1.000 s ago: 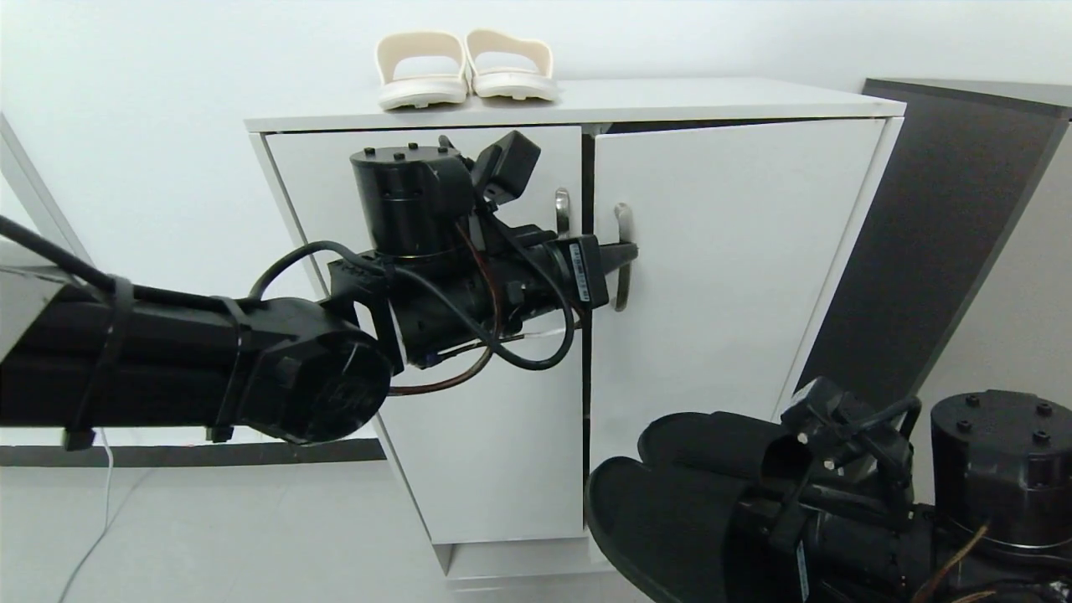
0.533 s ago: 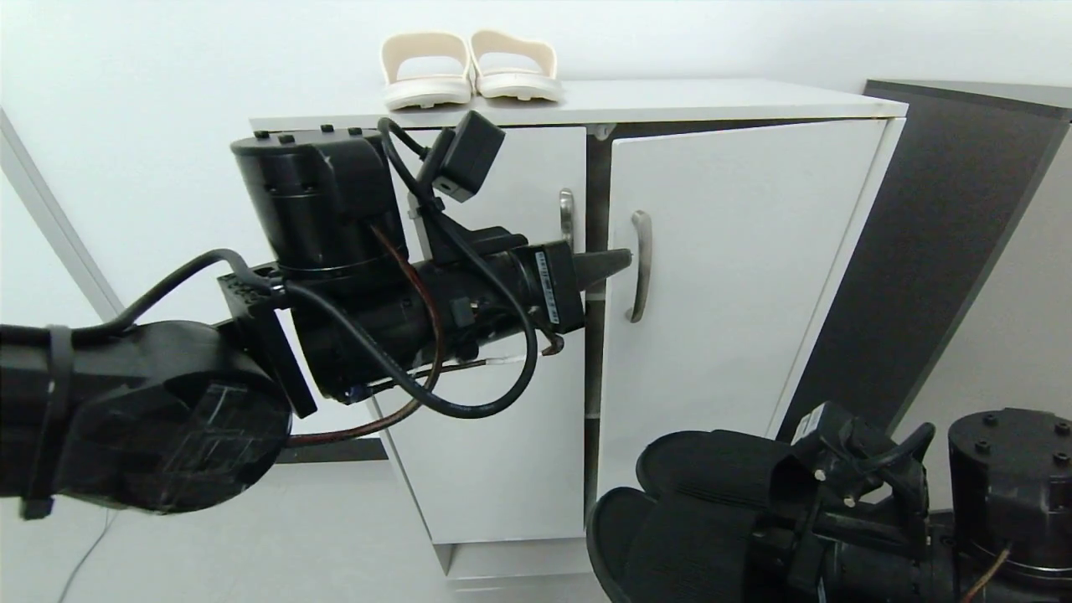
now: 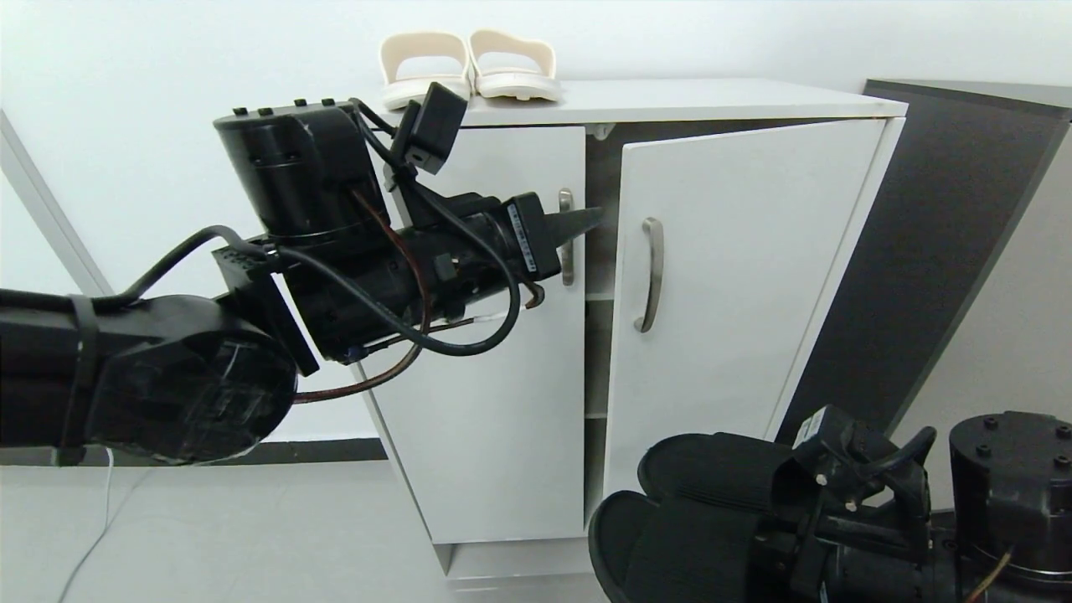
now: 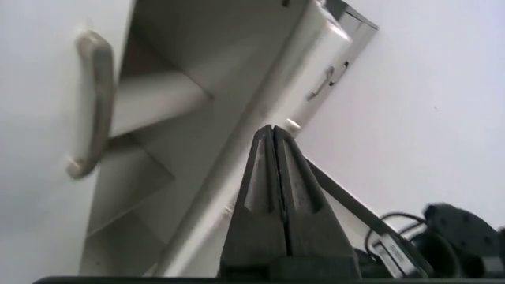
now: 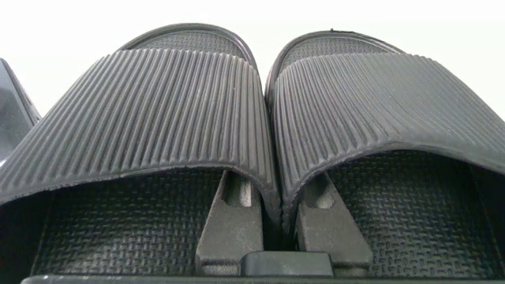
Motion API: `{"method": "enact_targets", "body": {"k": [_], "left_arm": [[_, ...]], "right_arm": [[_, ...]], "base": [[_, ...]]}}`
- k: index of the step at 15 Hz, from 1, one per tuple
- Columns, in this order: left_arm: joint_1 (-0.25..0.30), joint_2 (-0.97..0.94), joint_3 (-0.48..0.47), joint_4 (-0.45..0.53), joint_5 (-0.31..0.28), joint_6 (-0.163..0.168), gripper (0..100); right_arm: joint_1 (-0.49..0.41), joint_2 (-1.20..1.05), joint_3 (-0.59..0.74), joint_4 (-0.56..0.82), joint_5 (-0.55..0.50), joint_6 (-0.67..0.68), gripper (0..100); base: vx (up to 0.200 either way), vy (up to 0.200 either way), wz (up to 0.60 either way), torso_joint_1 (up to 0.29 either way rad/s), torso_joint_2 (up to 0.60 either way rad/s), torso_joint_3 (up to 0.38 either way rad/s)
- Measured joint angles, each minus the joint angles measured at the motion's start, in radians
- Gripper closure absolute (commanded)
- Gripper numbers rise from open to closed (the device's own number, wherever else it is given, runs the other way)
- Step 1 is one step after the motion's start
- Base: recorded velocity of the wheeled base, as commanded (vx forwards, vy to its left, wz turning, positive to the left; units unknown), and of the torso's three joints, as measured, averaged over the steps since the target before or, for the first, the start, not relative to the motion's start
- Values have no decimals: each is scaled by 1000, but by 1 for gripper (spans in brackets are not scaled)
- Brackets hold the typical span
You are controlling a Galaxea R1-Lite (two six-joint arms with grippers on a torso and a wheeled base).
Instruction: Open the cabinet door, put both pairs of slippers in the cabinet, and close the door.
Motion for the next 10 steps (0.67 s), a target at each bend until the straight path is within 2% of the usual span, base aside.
{"method": "enact_targets", "body": {"k": [7,10], "left_arm": [[6,146,-162,10,0,1,100],[6,179,-189,11,-1,1,100]], "right_arm": [[17,1,26,1,7,-47,100],[24,1,40,0,37,-49,100]], "base": [[0,0,0,0,0,0],[0,0,0,0,0,0]]}}
